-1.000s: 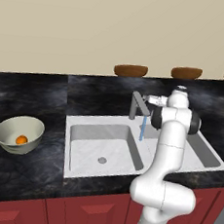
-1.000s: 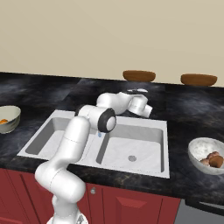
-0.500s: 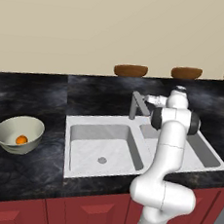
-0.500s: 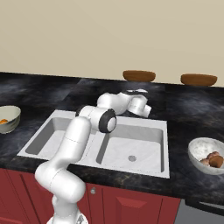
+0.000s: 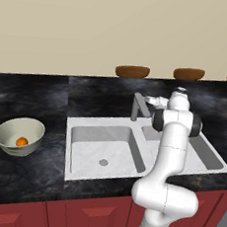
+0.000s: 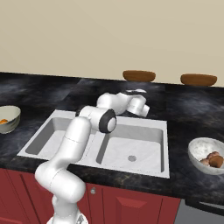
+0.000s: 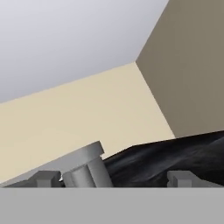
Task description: Pick the potatos from the sink and place them in one bowl. Place the tangerine in the other bowl. Then turn off the sink faucet.
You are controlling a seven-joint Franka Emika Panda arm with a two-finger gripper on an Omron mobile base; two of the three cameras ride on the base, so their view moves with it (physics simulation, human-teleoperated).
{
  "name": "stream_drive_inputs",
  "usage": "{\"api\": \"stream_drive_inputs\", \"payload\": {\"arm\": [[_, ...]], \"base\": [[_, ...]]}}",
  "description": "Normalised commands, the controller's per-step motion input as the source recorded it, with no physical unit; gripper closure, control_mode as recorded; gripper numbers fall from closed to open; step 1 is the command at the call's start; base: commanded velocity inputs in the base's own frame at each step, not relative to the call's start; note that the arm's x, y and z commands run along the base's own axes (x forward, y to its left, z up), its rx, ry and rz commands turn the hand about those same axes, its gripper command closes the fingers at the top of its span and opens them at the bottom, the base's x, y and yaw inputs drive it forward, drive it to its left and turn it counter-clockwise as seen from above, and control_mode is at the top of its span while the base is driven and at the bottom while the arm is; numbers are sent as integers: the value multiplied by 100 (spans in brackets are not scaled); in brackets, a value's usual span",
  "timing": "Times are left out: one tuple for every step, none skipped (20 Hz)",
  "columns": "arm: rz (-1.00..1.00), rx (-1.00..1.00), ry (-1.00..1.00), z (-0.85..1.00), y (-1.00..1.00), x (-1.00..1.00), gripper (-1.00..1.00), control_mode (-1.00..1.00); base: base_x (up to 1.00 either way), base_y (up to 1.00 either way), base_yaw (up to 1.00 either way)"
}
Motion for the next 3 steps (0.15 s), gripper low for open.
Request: {"api": "stream_drive_inputs", "payload": {"arm": [[2, 0, 0, 0, 84, 0, -100, -100], [2, 0, 0, 0, 84, 0, -100, -100], [2, 0, 0, 0, 84, 0, -100, -100]], "base": [[0, 0, 0], [0, 0, 0], [0, 0, 0]]}}
